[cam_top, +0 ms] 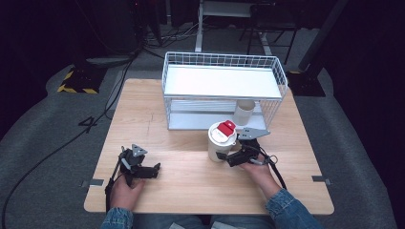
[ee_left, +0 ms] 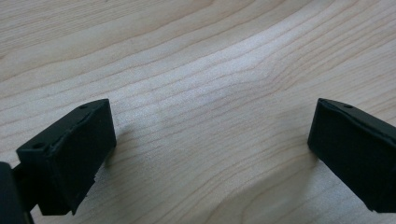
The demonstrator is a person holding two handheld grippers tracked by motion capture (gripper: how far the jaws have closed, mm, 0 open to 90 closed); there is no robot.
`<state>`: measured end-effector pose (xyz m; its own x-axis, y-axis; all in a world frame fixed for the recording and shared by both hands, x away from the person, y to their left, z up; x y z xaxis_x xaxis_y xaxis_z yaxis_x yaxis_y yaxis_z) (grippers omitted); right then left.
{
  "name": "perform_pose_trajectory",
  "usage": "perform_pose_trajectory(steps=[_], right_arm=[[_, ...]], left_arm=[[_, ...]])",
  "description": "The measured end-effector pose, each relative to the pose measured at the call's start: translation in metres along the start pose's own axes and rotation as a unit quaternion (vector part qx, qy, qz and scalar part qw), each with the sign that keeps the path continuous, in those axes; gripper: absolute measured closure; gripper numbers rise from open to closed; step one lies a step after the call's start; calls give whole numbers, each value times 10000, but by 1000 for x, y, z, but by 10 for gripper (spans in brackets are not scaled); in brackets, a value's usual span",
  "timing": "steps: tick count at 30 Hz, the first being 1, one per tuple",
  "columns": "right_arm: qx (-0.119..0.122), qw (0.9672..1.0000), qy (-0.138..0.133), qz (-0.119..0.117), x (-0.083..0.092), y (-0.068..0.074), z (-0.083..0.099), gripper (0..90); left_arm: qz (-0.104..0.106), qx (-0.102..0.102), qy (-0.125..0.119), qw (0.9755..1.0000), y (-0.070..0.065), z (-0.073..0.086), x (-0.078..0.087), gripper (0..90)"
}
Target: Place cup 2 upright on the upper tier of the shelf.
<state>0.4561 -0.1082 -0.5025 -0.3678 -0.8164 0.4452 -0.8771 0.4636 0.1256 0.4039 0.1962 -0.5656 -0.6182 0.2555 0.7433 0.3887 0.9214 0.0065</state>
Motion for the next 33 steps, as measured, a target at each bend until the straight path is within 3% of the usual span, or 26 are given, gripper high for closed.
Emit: perform_pose_trajectory(steps=[11, 15, 19, 22, 33], right_arm=[[93, 9999, 2, 83, -13, -3, 2, 0], [12, 10000, 58, 7, -17, -4, 5, 13], [67, 10000, 16, 16, -18, -4, 4, 28], [237, 9997, -25, -19, -18, 0, 1, 101], [324, 9995, -21, 18, -19, 0, 0, 112]], left_arm=[[-1, 1, -1, 10000, 0, 0, 0, 14], [-2, 1, -2, 10000, 0, 0, 0, 14], [-1, 1, -2, 10000, 0, 0, 0, 14], [-1, 1, -2, 10000, 0, 0, 0, 14], [-2, 1, -1, 10000, 0, 0, 0, 15]])
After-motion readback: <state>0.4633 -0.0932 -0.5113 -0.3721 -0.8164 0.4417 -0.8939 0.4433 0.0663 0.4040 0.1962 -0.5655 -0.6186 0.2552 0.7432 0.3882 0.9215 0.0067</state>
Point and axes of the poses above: each handheld gripper's, and its own axes: x roughly backward along the jaws, z roughly out of its underside, y roughly to its left, the point moved 8 cm from there along -x, roughly forward along the jaws, and after that the axes turned 3 degrees about -z, right-handed, at the moved point
